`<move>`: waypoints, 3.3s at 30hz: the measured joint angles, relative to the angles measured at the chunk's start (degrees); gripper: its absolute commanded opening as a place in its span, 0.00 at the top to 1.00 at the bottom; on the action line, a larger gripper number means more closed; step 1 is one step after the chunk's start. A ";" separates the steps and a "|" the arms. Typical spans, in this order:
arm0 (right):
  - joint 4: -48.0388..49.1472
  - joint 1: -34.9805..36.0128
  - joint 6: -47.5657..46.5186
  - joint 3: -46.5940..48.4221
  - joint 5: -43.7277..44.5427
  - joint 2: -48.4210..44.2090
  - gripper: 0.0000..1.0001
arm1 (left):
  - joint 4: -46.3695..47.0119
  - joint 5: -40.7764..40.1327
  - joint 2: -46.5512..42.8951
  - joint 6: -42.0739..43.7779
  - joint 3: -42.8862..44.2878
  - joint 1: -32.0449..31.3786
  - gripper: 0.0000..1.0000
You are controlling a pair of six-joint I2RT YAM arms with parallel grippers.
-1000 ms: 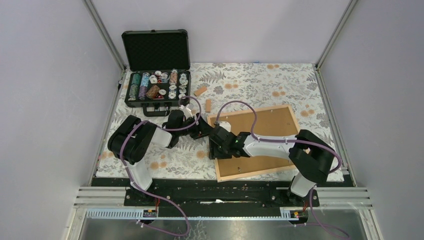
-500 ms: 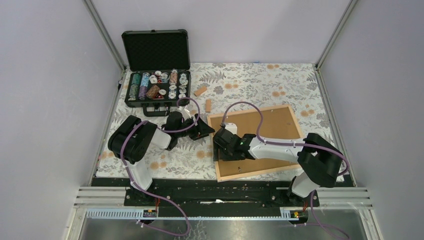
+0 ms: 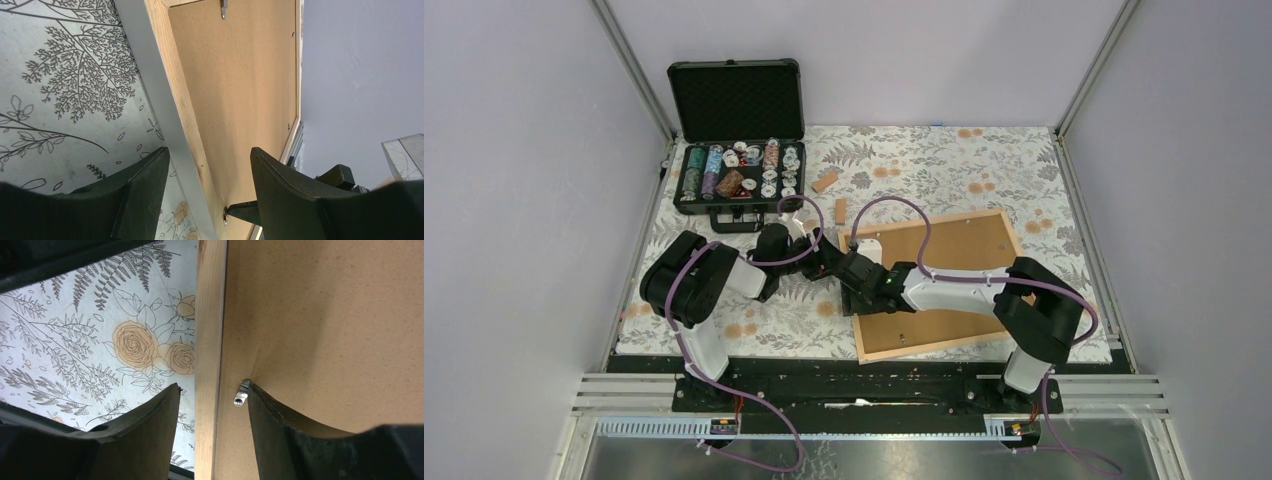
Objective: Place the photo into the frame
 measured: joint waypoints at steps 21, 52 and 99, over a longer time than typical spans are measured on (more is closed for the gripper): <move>1.07 1.97 -0.70 1.73 3.61 2.56 0.93 | 0.37 0.02 0.00 -0.04 -0.26 0.00 0.34; -4.00 3.34 -13.66 5.84 0.48 4.68 0.46 | 0.39 0.00 0.00 -0.02 -0.26 0.00 0.34; -10.43 12.15 -50.01 -5.62 -11.82 -7.02 0.68 | 11.52 -9.60 -12.46 -2.62 -17.51 1.97 0.10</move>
